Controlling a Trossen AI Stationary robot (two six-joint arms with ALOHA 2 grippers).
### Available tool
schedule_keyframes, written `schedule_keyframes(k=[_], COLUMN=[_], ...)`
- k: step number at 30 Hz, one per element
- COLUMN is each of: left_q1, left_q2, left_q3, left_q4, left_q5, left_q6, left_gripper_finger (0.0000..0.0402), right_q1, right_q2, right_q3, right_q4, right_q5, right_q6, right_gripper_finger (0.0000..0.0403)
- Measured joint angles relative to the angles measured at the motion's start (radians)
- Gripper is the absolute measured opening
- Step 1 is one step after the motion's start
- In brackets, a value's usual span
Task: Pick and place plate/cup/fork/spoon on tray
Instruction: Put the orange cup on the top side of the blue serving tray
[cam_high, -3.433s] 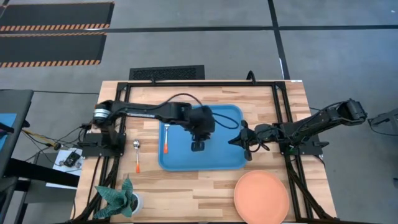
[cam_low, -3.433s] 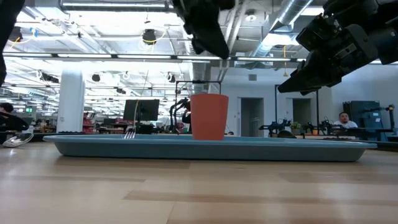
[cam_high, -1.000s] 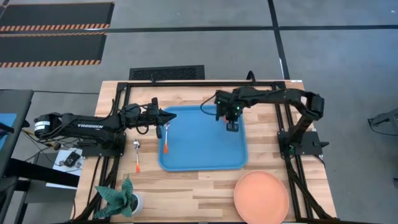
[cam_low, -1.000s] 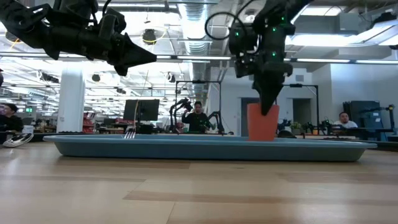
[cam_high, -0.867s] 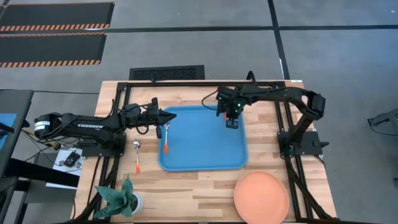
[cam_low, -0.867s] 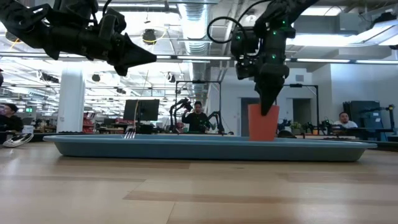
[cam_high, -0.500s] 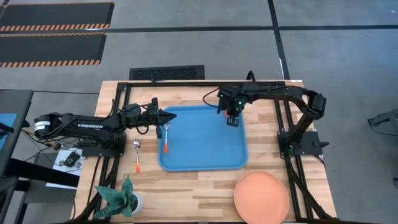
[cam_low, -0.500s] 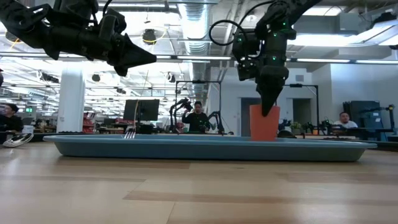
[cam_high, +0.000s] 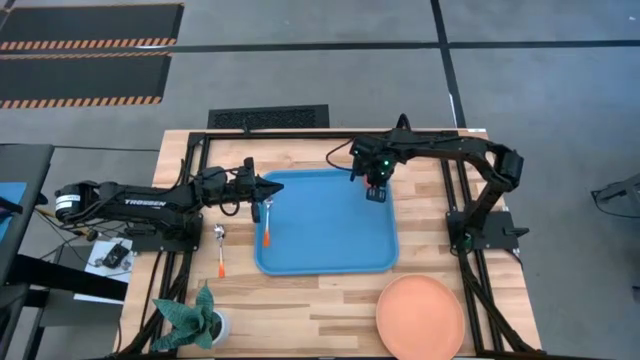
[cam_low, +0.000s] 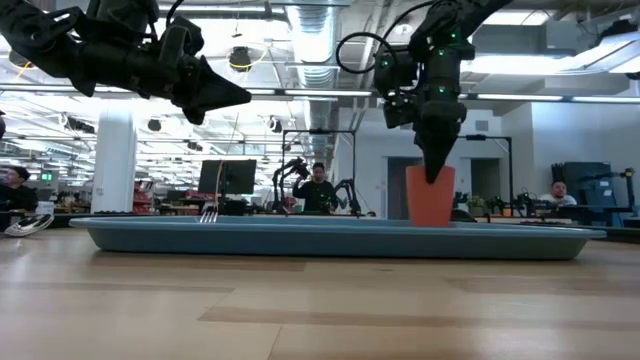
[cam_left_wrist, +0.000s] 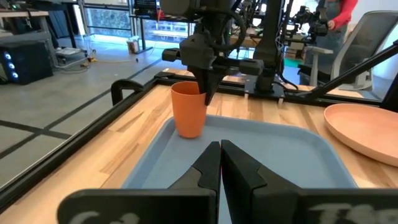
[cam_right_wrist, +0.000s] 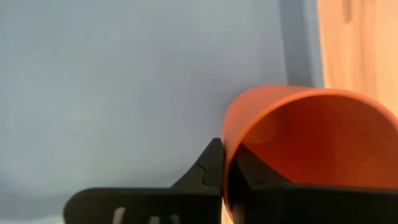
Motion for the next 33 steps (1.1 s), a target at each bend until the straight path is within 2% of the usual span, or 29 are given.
schedule_keyframes(k=[4,16,33], left_q1=[0.0,0.0,0.0], left_q2=[0.0,0.0,0.0], left_q3=[0.0,0.0,0.0], left_q4=[-0.001,-0.012,-0.036], left_q5=[0.0,0.0,0.0], left_q6=[0.0,-0.002,-0.003], left_gripper_finger=[0.0002,0.0002,0.0002], right_q1=[0.0,-0.004,-0.003], right_q2=[0.001,0.006,0.006], right_q3=[0.0,0.0,0.001], right_q4=[-0.001,0.014,0.019], right_q5=[-0.039,-0.04,-0.036], right_q6=[0.001,0.003,0.024], right_gripper_finger=[0.0015,0.0023,0.0093])
